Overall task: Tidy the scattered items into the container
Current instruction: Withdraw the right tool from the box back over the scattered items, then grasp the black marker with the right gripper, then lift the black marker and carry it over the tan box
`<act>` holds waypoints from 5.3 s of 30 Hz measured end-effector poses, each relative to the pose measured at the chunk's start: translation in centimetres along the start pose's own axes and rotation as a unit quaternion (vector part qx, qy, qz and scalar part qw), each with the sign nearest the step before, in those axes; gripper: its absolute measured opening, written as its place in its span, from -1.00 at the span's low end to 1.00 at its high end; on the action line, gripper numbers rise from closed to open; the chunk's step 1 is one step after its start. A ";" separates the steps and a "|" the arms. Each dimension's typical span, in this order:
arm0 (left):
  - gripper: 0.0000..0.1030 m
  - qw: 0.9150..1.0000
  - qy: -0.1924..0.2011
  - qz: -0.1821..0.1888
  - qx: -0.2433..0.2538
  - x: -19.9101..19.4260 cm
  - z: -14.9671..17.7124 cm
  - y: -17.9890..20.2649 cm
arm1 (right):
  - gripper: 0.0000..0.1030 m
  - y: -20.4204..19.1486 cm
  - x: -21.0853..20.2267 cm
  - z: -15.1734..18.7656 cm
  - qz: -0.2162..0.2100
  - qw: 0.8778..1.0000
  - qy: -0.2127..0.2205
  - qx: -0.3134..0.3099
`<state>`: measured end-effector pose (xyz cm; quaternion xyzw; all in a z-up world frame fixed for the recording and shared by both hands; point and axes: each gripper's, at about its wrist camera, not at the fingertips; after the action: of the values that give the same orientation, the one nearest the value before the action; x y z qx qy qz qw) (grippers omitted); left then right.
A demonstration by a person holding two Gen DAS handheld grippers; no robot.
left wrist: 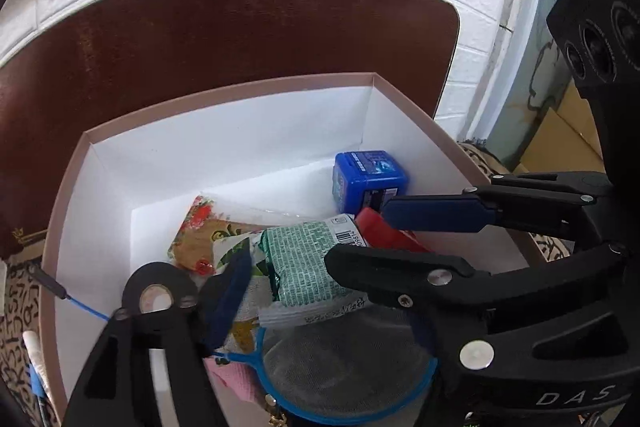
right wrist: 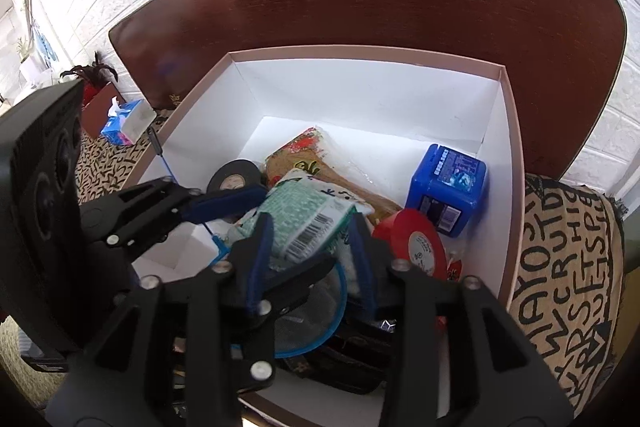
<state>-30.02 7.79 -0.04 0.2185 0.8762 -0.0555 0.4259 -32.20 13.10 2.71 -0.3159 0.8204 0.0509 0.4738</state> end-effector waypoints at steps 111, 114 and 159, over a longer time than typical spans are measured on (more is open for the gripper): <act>-0.84 0.982 -0.082 0.127 0.110 -10.5 23.8 11.6 | -0.69 -9.8 -4.0 28.3 -0.003 0.887 -0.223 -0.404; -0.84 0.983 -0.075 0.121 0.116 -10.9 23.3 9.9 | -0.71 -9.9 -4.4 28.2 -0.003 0.888 -0.218 -0.405; -0.84 0.995 0.085 -0.057 0.019 -11.4 1.5 1.5 | -0.78 -9.2 -8.1 1.7 0.042 0.969 0.015 -0.242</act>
<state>-22.12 4.88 7.96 0.1798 0.9192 -0.0778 0.3415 -22.83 10.29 10.33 -0.3872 0.8032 0.2634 0.3681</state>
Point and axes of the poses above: each gripper's, at about its wrist camera, not at the fingertips, and x roughly the way its jaws point, y to its right, z to its underside, and after that the axes turned 6 degrees about -y, right-handed
